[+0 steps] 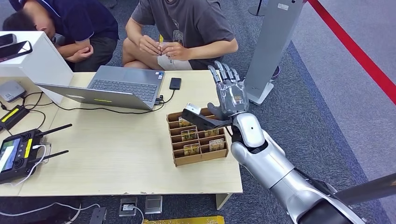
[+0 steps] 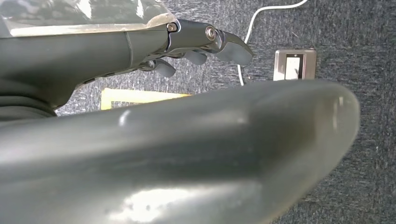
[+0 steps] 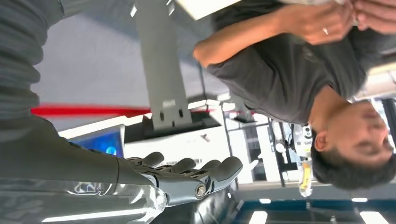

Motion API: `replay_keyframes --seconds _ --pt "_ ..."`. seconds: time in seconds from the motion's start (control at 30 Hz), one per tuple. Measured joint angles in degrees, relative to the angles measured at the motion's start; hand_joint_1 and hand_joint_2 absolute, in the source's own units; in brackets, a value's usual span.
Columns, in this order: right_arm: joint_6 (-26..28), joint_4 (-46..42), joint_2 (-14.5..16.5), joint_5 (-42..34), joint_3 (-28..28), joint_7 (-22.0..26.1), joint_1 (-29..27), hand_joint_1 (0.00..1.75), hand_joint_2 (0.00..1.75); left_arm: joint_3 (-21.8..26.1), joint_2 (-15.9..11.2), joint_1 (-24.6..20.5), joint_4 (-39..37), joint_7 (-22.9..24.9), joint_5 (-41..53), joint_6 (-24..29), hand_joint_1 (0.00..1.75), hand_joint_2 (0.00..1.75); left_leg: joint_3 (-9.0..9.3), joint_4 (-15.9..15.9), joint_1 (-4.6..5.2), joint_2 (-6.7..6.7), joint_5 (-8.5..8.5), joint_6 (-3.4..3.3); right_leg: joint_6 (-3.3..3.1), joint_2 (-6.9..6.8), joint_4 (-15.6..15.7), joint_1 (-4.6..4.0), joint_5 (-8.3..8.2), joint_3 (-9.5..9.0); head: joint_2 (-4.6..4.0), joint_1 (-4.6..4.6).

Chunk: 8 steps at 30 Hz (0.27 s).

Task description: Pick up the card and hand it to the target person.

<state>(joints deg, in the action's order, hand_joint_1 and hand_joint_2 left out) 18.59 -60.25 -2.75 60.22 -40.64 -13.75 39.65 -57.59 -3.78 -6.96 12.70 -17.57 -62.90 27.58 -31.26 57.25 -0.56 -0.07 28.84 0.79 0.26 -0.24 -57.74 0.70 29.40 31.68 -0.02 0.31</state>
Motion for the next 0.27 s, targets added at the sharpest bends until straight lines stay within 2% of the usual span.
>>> replay_keyframes --seconds 0.23,0.27 --pt "8.57 -5.42 -0.81 -31.31 5.72 11.60 -5.32 0.00 1.75 0.00 0.00 0.04 0.00 0.70 0.05 0.09 0.00 0.00 0.00 0.00 0.00 0.00 0.00 0.00 0.00 0.00 0.01 0.00 0.00 0.01 0.00 0.02" --pt "9.01 -5.96 -0.91 -33.70 6.18 12.44 -5.79 0.00 1.75 0.00 0.00 0.05 0.00 0.71 0.07 0.10 0.00 0.00 0.00 0.00 0.00 0.00 0.00 0.00 0.00 0.00 0.02 0.00 0.00 0.01 0.00 0.02"
